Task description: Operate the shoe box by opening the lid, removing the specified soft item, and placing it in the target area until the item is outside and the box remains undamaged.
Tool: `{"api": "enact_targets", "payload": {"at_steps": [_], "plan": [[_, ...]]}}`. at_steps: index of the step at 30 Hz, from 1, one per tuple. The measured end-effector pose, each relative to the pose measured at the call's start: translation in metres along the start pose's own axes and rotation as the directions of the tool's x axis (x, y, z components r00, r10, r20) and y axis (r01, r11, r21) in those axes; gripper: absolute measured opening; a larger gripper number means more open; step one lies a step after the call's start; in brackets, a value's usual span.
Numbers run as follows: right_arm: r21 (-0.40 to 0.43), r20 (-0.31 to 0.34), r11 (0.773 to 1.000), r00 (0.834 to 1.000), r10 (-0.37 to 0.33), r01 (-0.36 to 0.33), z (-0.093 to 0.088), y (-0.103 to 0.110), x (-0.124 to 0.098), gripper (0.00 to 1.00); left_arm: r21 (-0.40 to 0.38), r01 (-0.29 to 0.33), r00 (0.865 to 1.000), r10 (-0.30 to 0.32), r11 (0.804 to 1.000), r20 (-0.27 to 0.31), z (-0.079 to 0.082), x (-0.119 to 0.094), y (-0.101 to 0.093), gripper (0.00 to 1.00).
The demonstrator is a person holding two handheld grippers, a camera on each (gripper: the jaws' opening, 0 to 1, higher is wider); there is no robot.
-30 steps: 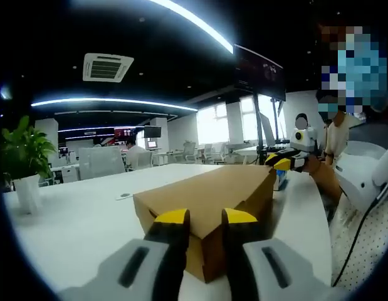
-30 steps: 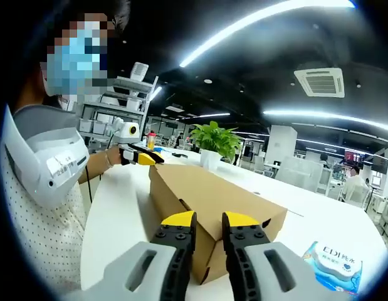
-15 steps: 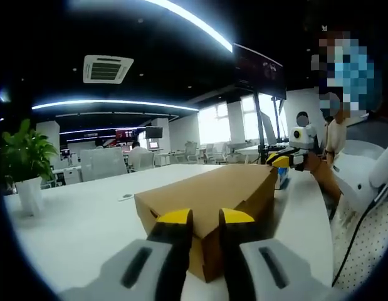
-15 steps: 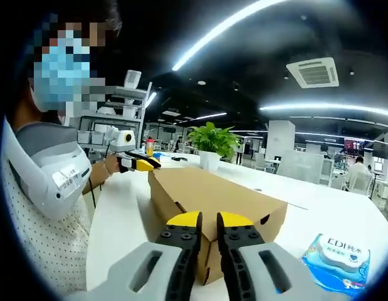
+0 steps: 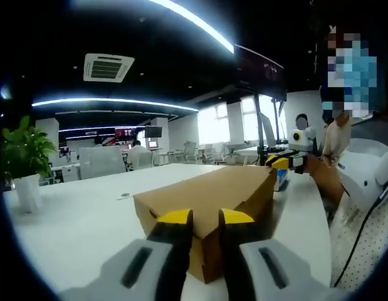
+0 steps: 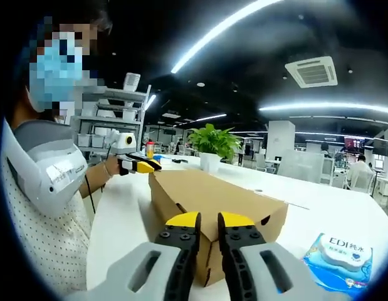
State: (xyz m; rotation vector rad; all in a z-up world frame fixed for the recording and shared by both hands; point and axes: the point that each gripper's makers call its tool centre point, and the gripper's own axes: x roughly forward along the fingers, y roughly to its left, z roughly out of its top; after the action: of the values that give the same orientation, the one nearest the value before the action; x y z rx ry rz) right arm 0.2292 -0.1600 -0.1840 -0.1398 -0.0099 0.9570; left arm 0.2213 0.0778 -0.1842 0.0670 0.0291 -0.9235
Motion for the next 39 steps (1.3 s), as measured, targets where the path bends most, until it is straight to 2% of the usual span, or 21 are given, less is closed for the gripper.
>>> {"api": "enact_targets", "payload": {"at_steps": [4, 7, 10, 14, 16, 18, 20, 21, 22, 24, 25, 26, 27, 28, 29, 31, 32, 33, 35, 37, 39], "plan": [[0.053, -0.022, 0.999, 1.000, -0.011, 0.012, 0.000, -0.002, 0.001, 0.16, 0.052, 0.010, 0.997, -0.006, 0.999, -0.076, -0.001, 0.001, -0.002, 0.14], [0.018, -0.005, 0.996, 0.996, -0.092, 0.092, 0.006, -0.015, -0.002, 0.17, 0.154, -0.037, 0.994, 0.051, 0.987, -0.091, 0.004, 0.001, 0.003, 0.17], [0.023, 0.083, 0.989, 0.985, -0.149, 0.148, 0.027, -0.023, -0.014, 0.18, 0.214, -0.108, 0.991, 0.122, 0.971, -0.049, 0.017, -0.003, 0.011, 0.22], [0.017, 0.205, 0.971, 0.950, -0.235, 0.237, 0.053, -0.041, -0.043, 0.19, 0.172, -0.223, 0.974, 0.215, 0.959, 0.065, 0.040, -0.021, 0.028, 0.25], [-0.040, 0.246, 0.960, 0.934, -0.261, 0.278, 0.056, -0.051, -0.057, 0.20, 0.132, -0.296, 0.952, 0.279, 0.946, 0.129, 0.049, -0.037, 0.042, 0.28], [-0.018, 0.267, 0.936, 0.904, -0.334, 0.351, 0.054, -0.066, -0.070, 0.22, 0.055, -0.392, 0.908, 0.377, 0.918, 0.181, 0.052, -0.061, 0.064, 0.30], [0.015, 0.289, 0.917, 0.876, -0.385, 0.398, 0.051, -0.077, -0.081, 0.23, 0.029, -0.486, 0.857, 0.470, 0.873, 0.213, 0.052, -0.082, 0.083, 0.30], [0.031, 0.302, 0.897, 0.851, -0.429, 0.441, 0.047, -0.086, -0.089, 0.24, 0.029, -0.519, 0.837, 0.501, 0.854, 0.222, 0.052, -0.089, 0.088, 0.31], [0.033, 0.305, 0.884, 0.838, -0.453, 0.466, 0.045, -0.091, -0.093, 0.25, 0.035, -0.569, 0.803, 0.546, 0.822, 0.238, 0.052, -0.099, 0.096, 0.32], [0.030, 0.320, 0.839, 0.790, -0.523, 0.543, 0.036, -0.106, -0.104, 0.25, 0.033, -0.642, 0.742, 0.609, 0.766, 0.279, 0.053, -0.113, 0.105, 0.34], [0.062, 0.317, 0.805, 0.753, -0.576, 0.589, 0.028, -0.117, -0.111, 0.25, 0.032, -0.662, 0.721, 0.625, 0.748, 0.300, 0.053, -0.118, 0.108, 0.36], [0.076, 0.289, 0.789, 0.744, -0.603, 0.610, 0.021, -0.124, -0.115, 0.25, 0.029, -0.672, 0.707, 0.630, 0.740, 0.322, 0.053, -0.120, 0.108, 0.38], [0.077, 0.239, 0.786, 0.754, -0.612, 0.614, 0.014, -0.125, -0.117, 0.26, 0.012, -0.679, 0.691, 0.633, 0.734, 0.348, 0.052, -0.122, 0.109, 0.39], [0.064, 0.258, 0.775, 0.740, -0.621, 0.628, 0.015, -0.127, -0.120, 0.26, -0.002, -0.681, 0.683, 0.636, 0.732, 0.360, 0.050, -0.122, 0.110, 0.40], [0.065, 0.271, 0.766, 0.727, -0.631, 0.640, 0.015, -0.128, -0.124, 0.27, -0.010, -0.681, 0.680, 0.638, 0.732, 0.360, 0.045, -0.121, 0.112, 0.40], [0.099, 0.259, 0.757, 0.718, -0.646, 0.646, 0.011, -0.132, -0.129, 0.27, -0.020, -0.684, 0.677, 0.644, 0.730, 0.356, 0.037, -0.118, 0.114, 0.40], [0.130, 0.254, 0.756, 0.715, -0.651, 0.642, 0.007, -0.134, -0.131, 0.27, -0.014, -0.681, 0.693, 0.651, 0.732, 0.310, 0.027, -0.115, 0.116, 0.40], [0.150, 0.245, 0.758, 0.719, -0.650, 0.635, 0.005, -0.134, -0.131, 0.27, -0.002, -0.682, 0.702, 0.655, 0.731, 0.278, 0.021, -0.114, 0.116, 0.41], [0.164, 0.239, 0.769, 0.732, -0.638, 0.617, 0.002, -0.133, -0.129, 0.27, 0.010, -0.687, 0.700, 0.657, 0.727, 0.280, 0.017, -0.115, 0.119, 0.41], [0.170, 0.229, 0.778, 0.744, -0.628, 0.605, 0.001, -0.130, -0.126, 0.27, -0.042, -0.656, 0.720, 0.642, 0.754, 0.264, 0.011, -0.114, 0.119, 0.41], [0.150, 0.222, 0.780, 0.748, -0.625, 0.607, 0.000, -0.128, -0.123, 0.27, -0.072, -0.647, 0.722, 0.640, 0.759, 0.265, 0.010, -0.117, 0.121, 0.42]]}}
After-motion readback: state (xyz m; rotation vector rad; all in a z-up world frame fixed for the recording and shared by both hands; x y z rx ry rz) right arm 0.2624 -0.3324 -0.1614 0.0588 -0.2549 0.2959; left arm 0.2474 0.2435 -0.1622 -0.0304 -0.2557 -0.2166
